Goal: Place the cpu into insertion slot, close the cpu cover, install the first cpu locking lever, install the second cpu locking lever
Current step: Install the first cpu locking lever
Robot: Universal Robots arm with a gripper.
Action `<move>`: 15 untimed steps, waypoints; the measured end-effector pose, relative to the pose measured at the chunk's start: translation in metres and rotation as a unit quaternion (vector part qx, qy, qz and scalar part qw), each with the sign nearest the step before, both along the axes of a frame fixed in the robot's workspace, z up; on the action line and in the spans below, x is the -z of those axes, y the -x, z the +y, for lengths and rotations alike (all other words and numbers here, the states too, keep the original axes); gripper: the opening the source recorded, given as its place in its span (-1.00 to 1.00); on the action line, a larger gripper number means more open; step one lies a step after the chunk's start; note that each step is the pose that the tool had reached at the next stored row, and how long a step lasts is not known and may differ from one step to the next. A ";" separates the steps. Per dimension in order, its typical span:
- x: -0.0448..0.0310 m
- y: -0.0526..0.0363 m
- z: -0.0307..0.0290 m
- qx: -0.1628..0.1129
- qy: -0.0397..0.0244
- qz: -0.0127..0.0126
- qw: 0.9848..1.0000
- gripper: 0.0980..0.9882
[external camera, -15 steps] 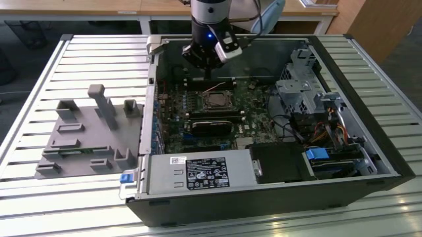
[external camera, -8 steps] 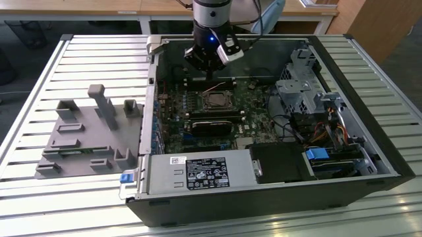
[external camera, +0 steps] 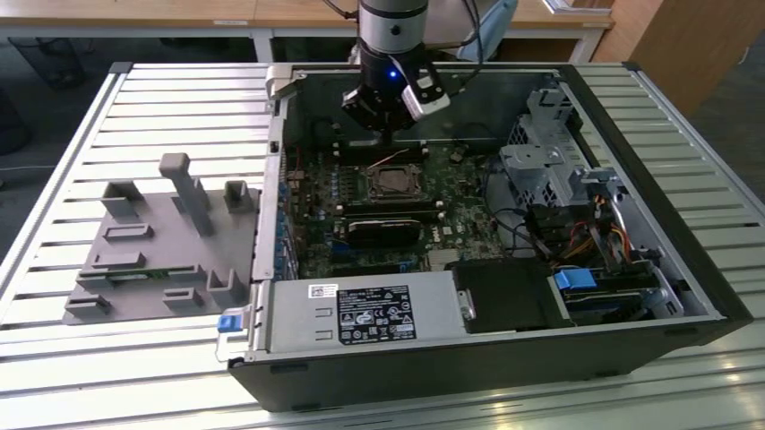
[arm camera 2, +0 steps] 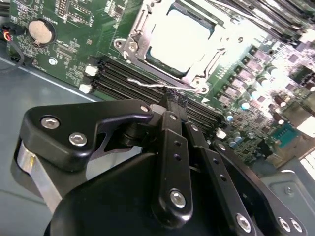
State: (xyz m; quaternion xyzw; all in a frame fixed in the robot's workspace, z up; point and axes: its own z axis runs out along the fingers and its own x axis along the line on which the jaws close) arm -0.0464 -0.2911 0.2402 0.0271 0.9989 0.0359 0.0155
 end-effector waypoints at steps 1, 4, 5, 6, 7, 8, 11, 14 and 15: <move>0.0007 -0.0013 0.0003 0.000 0.000 0.000 1.000 -0.98; 0.0034 -0.0047 0.0013 0.000 0.000 0.000 1.000 -0.98; 0.0045 -0.0056 0.0016 0.000 0.000 0.000 1.000 -0.98; 0.0056 -0.0065 0.0018 -0.001 0.000 0.000 1.000 -0.98; 0.0065 -0.0072 0.0019 -0.003 0.000 0.000 1.000 -0.98; 0.0070 -0.0075 0.0019 -0.007 0.000 0.000 1.000 -0.98; 0.0087 -0.0092 0.0020 -0.016 0.000 0.000 1.000 -0.98; 0.0101 -0.0108 0.0025 -0.016 0.000 0.000 1.000 -0.98; 0.0106 -0.0111 0.0027 -0.016 0.000 0.000 1.000 -0.98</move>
